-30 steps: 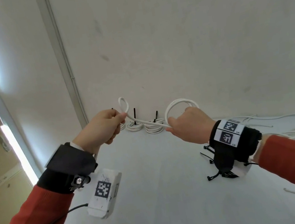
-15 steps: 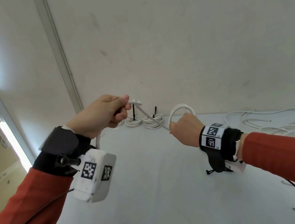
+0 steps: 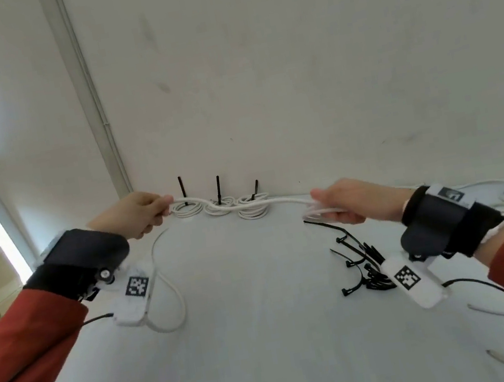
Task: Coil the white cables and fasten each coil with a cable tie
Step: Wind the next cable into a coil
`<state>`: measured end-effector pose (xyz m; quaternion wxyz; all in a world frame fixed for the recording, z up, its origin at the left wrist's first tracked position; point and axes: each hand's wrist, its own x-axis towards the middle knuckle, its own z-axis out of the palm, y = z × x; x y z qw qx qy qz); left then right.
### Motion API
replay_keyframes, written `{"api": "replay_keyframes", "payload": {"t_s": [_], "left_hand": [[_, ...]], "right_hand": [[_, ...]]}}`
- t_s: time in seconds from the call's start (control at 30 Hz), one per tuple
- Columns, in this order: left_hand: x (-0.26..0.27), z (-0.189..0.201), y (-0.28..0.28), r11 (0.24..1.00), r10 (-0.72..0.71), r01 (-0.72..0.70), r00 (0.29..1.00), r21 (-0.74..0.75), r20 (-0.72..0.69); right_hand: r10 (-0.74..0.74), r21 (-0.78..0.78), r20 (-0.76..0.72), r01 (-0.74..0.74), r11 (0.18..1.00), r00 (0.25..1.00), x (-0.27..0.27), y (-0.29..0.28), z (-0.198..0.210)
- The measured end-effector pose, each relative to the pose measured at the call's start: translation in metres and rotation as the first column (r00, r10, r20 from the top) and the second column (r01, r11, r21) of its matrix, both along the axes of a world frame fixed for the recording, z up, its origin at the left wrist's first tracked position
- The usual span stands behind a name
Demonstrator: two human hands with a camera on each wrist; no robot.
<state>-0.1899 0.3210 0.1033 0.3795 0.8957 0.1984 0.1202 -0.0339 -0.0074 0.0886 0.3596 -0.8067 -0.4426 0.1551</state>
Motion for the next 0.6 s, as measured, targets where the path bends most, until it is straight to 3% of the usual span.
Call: {"api": "replay_keyframes", "payload": {"t_s": [0.07,0.13,0.27,0.47,0.6], "left_hand": [[0.002,-0.010,0.002,0.956,-0.044,0.064,0.996,0.287,-0.078],[0.005,-0.018,-0.002,0.877,-0.080,0.137,0.987,0.461,-0.140],[0.012,-0.027,-0.012,0.807,-0.107,0.220,0.967,0.548,-0.231],[0.003,-0.042,-0.017,0.830,-0.193,0.170,0.981,0.532,-0.012],[0.002,-0.051,-0.027,0.826,-0.184,0.106,0.979,0.554,0.087]], "right_hand": [[0.074,0.123,-0.245,-0.045,0.991,0.967,-0.002,-0.005,0.015],[0.228,0.229,-0.411,-0.142,0.963,0.883,-0.002,-0.007,0.024],[0.416,0.431,-0.622,-0.153,0.889,0.663,-0.011,0.002,0.036],[0.610,0.729,-0.605,0.047,0.683,0.511,-0.017,0.017,0.053],[0.766,0.856,-0.512,0.157,0.493,0.387,-0.013,0.022,0.057]]}}
